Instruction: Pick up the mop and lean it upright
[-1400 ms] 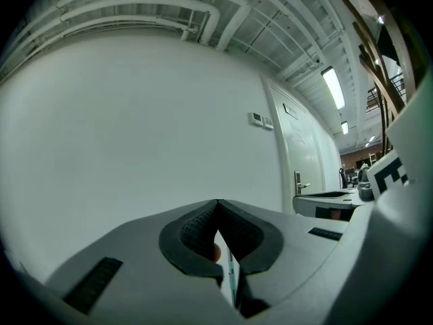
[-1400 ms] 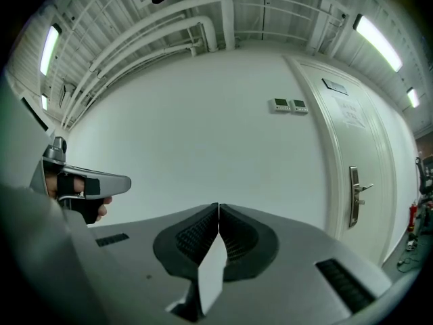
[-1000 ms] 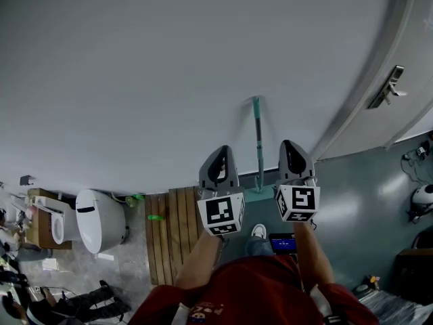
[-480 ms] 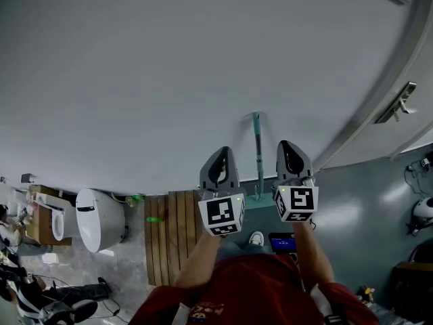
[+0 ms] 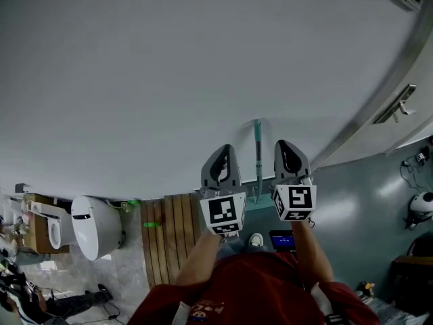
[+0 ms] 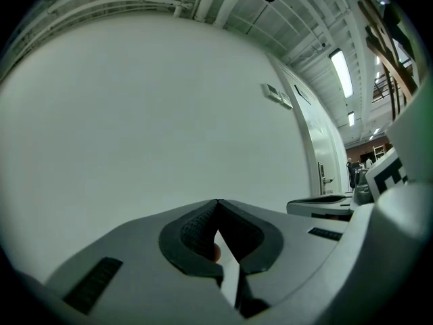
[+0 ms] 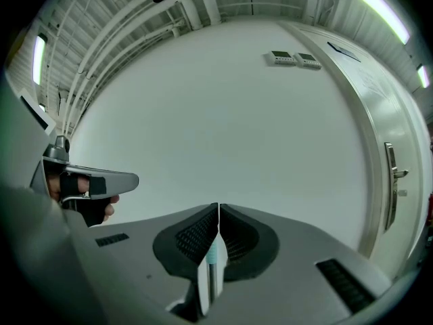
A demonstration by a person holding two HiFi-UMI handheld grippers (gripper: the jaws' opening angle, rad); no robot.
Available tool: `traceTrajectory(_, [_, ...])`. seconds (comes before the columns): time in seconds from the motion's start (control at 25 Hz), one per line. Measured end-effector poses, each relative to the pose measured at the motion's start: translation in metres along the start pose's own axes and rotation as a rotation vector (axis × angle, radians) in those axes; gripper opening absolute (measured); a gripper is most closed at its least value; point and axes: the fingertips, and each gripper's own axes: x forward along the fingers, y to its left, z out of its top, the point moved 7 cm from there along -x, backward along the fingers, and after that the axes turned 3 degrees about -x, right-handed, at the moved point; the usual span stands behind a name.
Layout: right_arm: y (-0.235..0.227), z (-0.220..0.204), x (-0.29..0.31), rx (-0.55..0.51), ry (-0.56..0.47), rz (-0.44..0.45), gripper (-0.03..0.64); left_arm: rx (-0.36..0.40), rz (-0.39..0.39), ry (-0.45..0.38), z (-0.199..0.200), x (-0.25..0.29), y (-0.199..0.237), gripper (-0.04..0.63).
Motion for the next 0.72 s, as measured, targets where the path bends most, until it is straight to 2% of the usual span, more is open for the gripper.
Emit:
traceTrajectory(0.24, [0.009, -0.006, 0.015, 0.002, 0.021, 0.018, 0.021, -0.016, -0.009, 0.004, -0.003, 0.008, 0.011, 0.014])
traceTrajectory(0.28, [0.011, -0.008, 0.018, 0.006, 0.030, 0.024, 0.034, -0.017, -0.010, 0.004, -0.003, 0.008, 0.012, 0.014])
traceTrajectory(0.32, [0.012, -0.009, 0.020, 0.008, 0.039, 0.029, 0.079, -0.018, -0.012, 0.004, -0.003, 0.008, 0.013, 0.014])
traceTrajectory(0.72, [0.026, -0.032, 0.056, -0.008, 0.122, 0.054, 0.176, -0.021, -0.008, -0.002, 0.000, 0.002, 0.024, 0.014])
